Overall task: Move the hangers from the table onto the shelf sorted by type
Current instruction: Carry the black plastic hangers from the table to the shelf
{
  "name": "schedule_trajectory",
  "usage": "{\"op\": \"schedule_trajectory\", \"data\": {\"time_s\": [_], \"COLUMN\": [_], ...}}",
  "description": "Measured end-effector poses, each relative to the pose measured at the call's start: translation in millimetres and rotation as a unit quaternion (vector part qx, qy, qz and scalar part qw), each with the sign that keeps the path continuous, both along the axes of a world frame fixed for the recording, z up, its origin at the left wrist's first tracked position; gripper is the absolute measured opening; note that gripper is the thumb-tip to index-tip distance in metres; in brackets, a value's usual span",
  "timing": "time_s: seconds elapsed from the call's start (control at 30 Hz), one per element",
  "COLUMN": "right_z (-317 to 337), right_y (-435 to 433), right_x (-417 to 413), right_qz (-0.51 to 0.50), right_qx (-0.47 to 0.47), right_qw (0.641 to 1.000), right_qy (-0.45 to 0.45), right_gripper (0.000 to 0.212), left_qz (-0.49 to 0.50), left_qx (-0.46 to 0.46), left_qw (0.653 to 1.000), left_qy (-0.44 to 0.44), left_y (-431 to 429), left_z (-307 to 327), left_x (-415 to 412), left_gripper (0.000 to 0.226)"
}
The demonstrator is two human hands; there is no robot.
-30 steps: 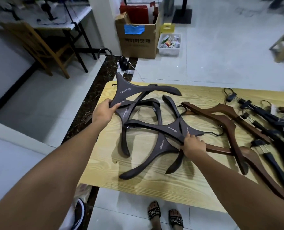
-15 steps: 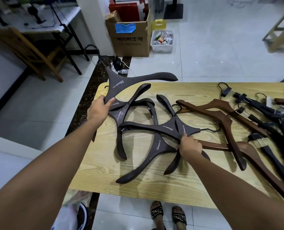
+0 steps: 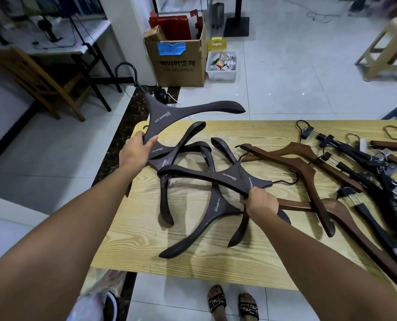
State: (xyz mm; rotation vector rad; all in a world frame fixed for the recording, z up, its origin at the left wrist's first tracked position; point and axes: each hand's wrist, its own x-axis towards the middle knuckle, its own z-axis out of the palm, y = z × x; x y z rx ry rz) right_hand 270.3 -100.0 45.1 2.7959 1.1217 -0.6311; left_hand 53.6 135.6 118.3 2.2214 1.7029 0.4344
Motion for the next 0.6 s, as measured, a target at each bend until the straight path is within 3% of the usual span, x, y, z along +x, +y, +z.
{"op": "schedule_trajectory", "data": {"time_s": [0.23, 0.6], "right_z": [15.3, 66.3], "right_y": [0.6, 16.2], "right_x": [10.5, 16.5], "right_qz": [0.035, 0.127], "right_qx": [-0.006, 0.053], "right_qw": [0.998, 0.989], "right_qy": [-0.043, -0.057], "right_gripper": [0.02, 0.014], "left_qz": [0.023, 0.014], "left_qx": [0.05, 0.03], "left_qw": [0.991, 0.991], "left_qy": [0.123, 0.13], "left_y": [-3.3, -10.5], "left_z": [28.9, 68.9], "left_x": [-0.8, -11.0], "left_gripper": [0.048, 0.05]}}
